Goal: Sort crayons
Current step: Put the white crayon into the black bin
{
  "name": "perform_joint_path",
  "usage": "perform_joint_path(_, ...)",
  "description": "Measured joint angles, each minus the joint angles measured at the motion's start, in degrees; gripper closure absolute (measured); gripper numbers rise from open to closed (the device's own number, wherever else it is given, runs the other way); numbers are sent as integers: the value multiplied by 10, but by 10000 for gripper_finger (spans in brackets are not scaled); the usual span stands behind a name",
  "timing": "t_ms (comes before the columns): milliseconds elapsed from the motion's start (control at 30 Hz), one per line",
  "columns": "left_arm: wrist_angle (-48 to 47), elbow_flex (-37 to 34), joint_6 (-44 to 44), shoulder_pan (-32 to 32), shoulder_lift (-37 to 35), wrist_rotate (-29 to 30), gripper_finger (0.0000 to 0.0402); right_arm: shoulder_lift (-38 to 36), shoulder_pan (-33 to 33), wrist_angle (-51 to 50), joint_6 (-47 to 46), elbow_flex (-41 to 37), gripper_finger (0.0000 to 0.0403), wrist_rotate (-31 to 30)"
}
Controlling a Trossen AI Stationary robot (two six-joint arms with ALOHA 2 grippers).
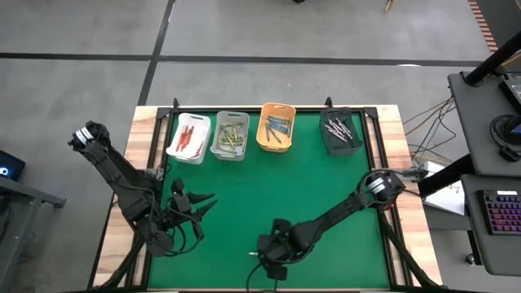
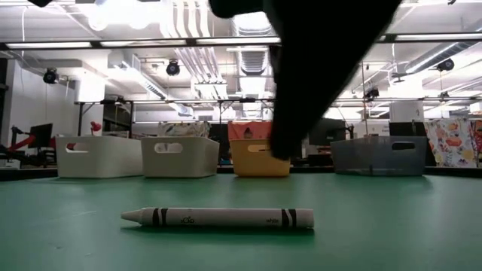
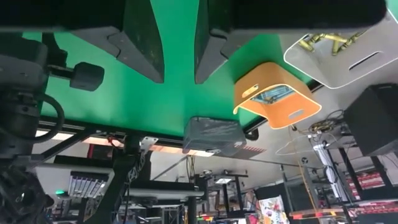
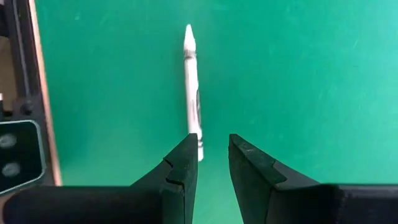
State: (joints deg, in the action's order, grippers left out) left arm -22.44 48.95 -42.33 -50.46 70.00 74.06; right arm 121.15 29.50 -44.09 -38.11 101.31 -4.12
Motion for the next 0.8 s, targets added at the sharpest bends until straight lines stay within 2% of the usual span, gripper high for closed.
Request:
perform_joint_path(233,0,0,1,0,7,0,331,9,0,-1,50,33,321,-24)
perform_joint_path(400,1,0,12,0,8,0,331,16,5,2,72,32,297,-37)
perform_joint_path(800,2,0,12,0,8,3,331,71,9,23,82,34,287,-30)
